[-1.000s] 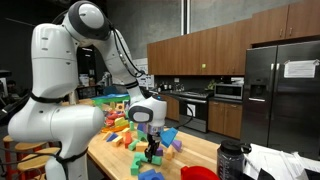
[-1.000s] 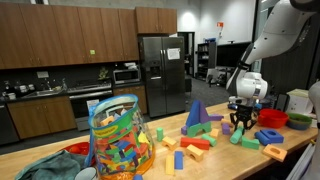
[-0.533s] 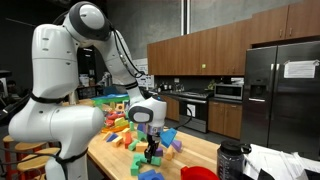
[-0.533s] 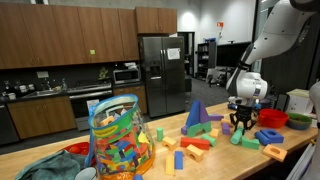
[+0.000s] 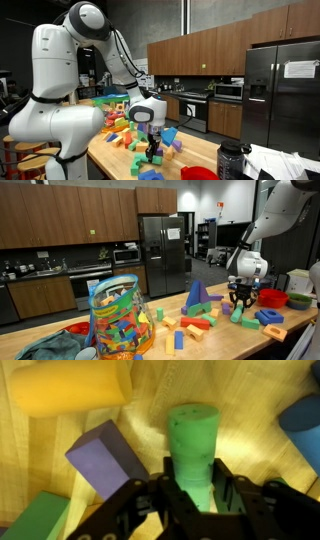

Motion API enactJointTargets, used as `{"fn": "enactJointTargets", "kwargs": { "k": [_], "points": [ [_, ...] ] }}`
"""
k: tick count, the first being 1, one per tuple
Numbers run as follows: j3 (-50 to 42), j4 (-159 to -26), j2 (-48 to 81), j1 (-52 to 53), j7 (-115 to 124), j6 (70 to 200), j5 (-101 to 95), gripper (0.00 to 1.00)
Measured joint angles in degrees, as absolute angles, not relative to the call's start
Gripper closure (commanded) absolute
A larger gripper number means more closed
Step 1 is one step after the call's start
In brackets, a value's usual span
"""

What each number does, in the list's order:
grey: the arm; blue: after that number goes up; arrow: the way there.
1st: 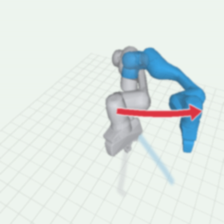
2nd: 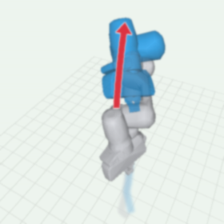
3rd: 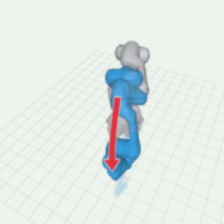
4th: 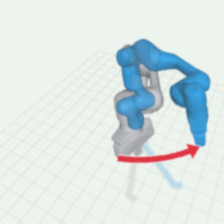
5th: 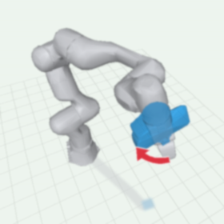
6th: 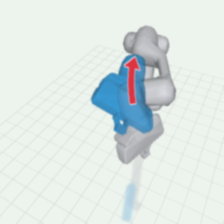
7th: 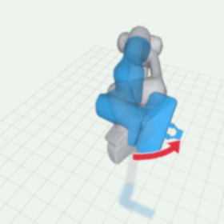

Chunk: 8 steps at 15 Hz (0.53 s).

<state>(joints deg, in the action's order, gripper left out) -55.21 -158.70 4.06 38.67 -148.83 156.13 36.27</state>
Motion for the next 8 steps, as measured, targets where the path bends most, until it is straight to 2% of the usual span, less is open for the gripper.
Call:
{"fn": "enactJointTargets", "kwargs": {
  "k": [8],
  "points": [
    [-59.92, -158.76, -0.51, 37.61, -149.34, 161.82, 28.13, 0.84]
  ]
}}
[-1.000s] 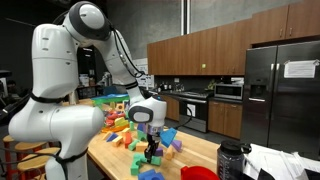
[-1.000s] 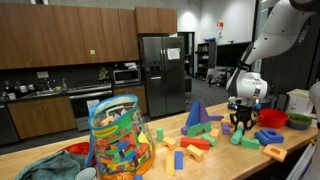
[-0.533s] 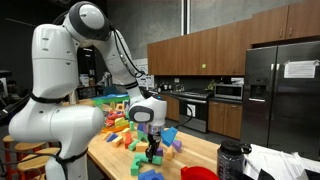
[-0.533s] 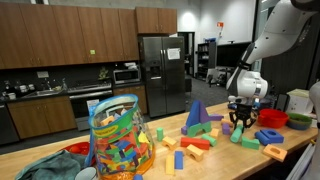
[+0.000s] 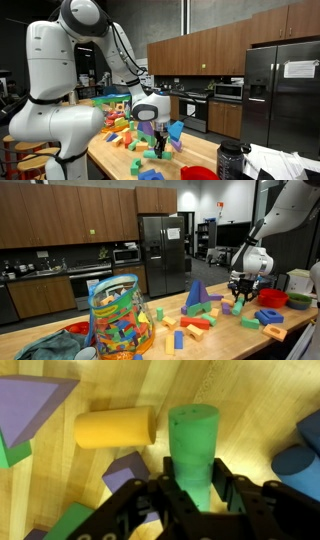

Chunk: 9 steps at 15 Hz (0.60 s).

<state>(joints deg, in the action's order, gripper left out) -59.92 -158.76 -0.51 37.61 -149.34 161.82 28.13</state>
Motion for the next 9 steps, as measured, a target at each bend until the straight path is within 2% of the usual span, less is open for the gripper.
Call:
{"fn": "enactJointTargets", "kwargs": {
  "k": [9],
  "points": [
    [-59.62, -158.81, -0.41, 37.7, -149.18, 162.44, 18.61, 0.84]
  ]
}}
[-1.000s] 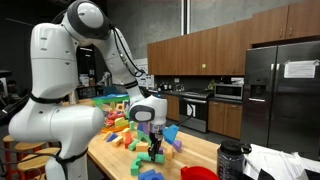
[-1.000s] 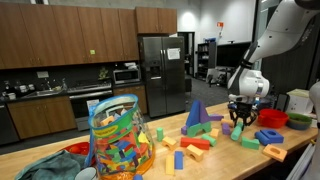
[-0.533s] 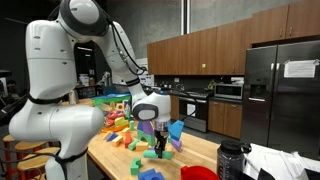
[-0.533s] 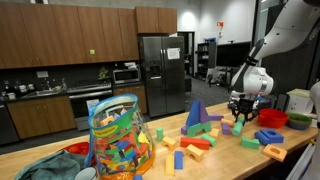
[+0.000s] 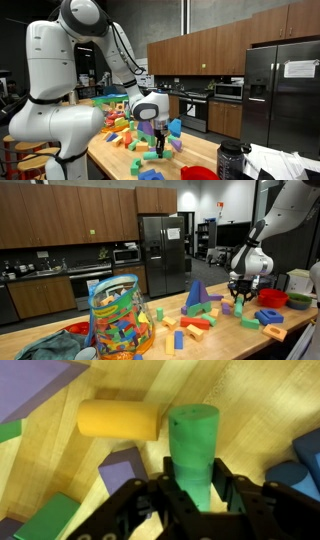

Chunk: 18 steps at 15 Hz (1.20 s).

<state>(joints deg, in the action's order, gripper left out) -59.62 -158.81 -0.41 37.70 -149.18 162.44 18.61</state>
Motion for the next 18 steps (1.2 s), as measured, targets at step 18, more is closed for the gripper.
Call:
{"fn": "enactJointTargets", "kwargs": {
  "k": [18],
  "points": [
    [-62.72, -158.77, -6.72, 43.58, -149.11, 187.99, 14.67, 0.84]
  ]
}}
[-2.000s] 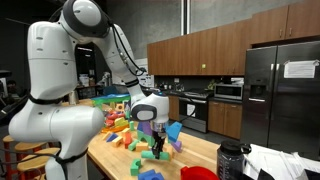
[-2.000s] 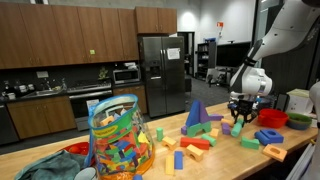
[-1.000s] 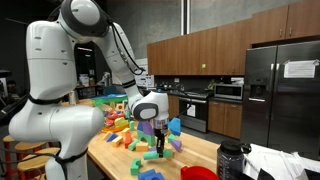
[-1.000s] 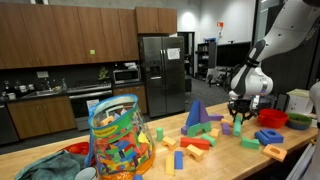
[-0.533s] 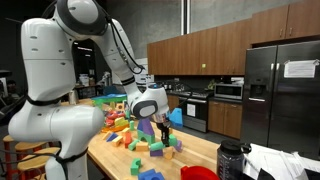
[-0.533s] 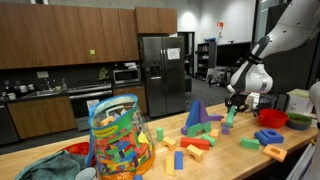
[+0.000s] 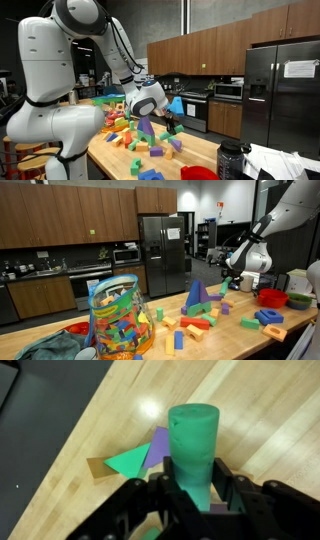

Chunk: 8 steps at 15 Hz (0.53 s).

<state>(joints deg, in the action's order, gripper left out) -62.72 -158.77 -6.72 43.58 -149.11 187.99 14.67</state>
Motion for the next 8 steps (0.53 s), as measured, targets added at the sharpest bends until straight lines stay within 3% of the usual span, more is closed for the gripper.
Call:
{"fn": "enactJointTargets", "kwargs": {
  "k": [6, 8],
  "points": [
    [-67.24, -158.8, -6.72, 49.53, -149.07, 198.65, 14.87, 0.84],
    [-63.86, -158.23, -6.67, 44.47, -147.21, 198.63, 11.57, 0.84]
  ]
}}
